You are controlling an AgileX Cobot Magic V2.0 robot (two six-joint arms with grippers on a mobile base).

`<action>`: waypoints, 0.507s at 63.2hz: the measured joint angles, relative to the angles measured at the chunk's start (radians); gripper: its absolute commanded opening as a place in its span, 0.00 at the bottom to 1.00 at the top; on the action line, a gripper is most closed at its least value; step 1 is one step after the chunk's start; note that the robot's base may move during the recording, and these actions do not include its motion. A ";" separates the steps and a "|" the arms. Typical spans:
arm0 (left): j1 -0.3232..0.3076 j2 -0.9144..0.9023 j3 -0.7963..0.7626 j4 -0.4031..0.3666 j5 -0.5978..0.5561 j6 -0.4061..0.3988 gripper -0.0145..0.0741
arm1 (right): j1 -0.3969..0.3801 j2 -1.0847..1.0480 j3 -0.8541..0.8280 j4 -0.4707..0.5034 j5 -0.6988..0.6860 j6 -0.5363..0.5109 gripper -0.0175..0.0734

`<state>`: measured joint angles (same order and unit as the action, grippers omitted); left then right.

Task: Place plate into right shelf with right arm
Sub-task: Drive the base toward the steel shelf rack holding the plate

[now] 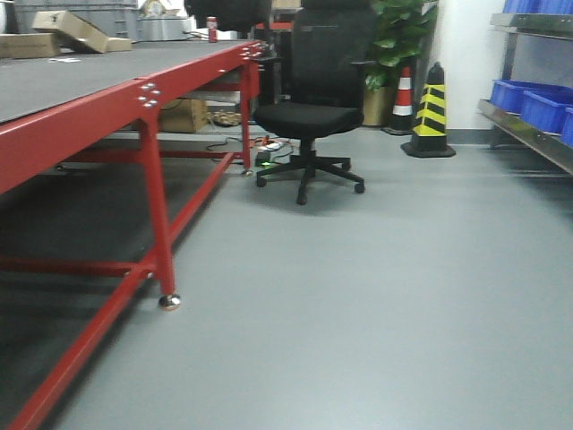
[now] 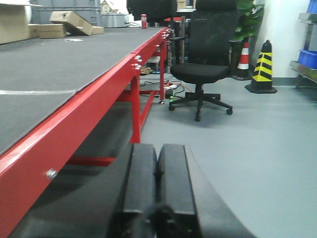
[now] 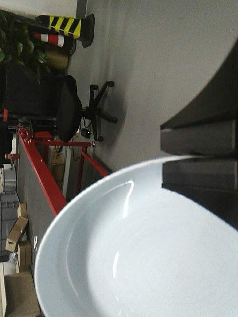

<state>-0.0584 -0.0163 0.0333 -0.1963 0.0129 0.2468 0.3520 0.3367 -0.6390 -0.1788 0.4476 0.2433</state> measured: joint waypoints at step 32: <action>0.000 0.000 0.000 0.000 0.000 0.000 0.11 | 0.000 0.000 0.000 0.000 0.000 0.000 0.25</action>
<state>-0.0584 -0.0163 0.0333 -0.1963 0.0129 0.2468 0.3520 0.3367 -0.6390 -0.1788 0.4476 0.2433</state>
